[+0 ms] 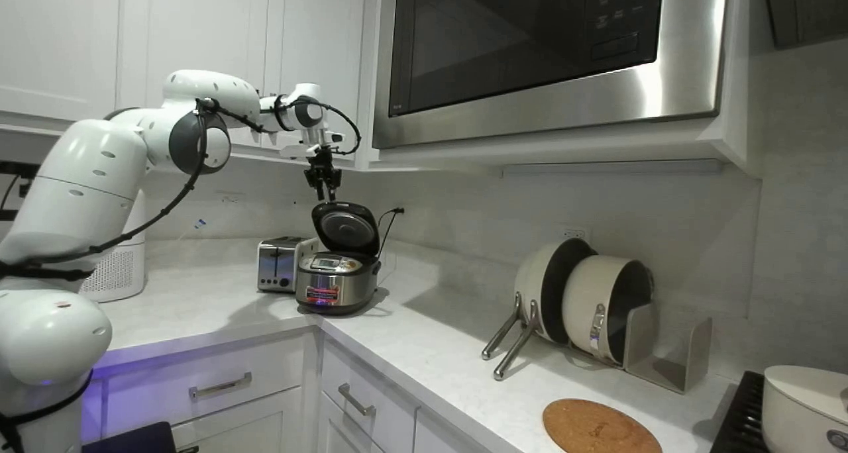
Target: Open the rice cooker
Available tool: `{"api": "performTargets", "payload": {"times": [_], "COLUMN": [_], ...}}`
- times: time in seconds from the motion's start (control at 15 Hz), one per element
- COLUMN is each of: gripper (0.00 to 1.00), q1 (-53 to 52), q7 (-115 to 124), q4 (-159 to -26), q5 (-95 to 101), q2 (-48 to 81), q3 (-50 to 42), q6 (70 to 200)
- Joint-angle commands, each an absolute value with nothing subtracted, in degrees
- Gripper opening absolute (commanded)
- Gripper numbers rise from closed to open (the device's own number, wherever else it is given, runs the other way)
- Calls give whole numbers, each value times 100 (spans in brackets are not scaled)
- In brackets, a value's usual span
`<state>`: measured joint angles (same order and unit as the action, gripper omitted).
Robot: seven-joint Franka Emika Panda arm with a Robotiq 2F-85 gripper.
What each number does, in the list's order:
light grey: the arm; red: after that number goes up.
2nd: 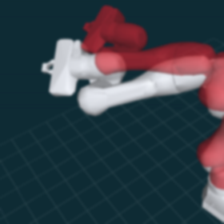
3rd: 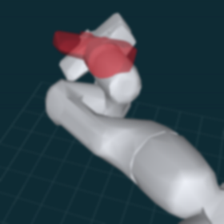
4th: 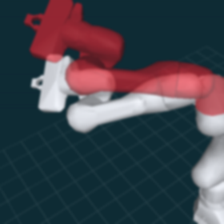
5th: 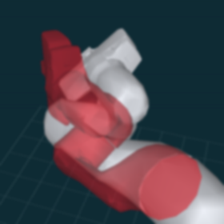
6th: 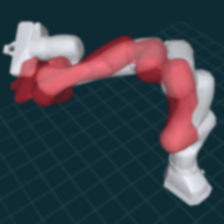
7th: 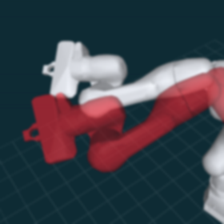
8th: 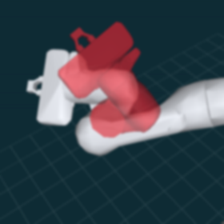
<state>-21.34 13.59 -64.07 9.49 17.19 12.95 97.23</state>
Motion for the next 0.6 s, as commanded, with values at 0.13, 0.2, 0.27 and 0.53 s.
{"api": "performTargets", "payload": {"times": [0.13, 0.2, 0.27, 0.53], "gripper": [97, 100, 100, 100], "q1": [-1760, -1725, -1686, -1574], "q7": [1051, 1065, 1028, 1047], "q4": [-7183, -7285, -7388, -7879], "q5": [161, 111, 61, -44], "q2": [832, 707, 587, 128], "q3": [1297, 1278, 1263, 1205], "q6": [10184, 10184, 10134, 10082]}}
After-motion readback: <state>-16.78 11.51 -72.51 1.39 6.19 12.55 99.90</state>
